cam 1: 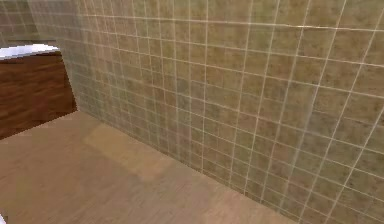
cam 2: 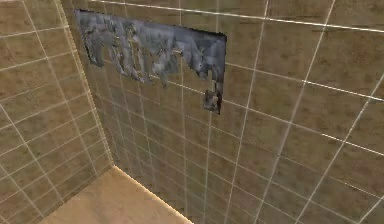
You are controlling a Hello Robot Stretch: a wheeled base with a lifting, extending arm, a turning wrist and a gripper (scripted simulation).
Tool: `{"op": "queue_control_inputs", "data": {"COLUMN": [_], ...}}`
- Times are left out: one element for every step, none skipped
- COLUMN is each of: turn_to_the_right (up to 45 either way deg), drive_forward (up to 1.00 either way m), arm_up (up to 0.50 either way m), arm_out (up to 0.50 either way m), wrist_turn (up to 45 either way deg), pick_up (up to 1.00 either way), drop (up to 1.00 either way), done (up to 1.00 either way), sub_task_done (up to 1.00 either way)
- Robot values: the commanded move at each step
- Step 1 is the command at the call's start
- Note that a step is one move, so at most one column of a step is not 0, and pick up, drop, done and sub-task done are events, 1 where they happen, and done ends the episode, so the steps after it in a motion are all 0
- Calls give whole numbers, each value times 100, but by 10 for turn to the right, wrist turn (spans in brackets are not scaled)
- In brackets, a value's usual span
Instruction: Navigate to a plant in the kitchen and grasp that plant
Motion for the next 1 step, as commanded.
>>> {"op": "queue_control_inputs", "data": {"turn_to_the_right": [0], "drive_forward": [55], "arm_up": [0], "arm_out": [0], "wrist_turn": [0], "pick_up": [0], "drop": [0], "done": [0], "sub_task_done": [0]}}
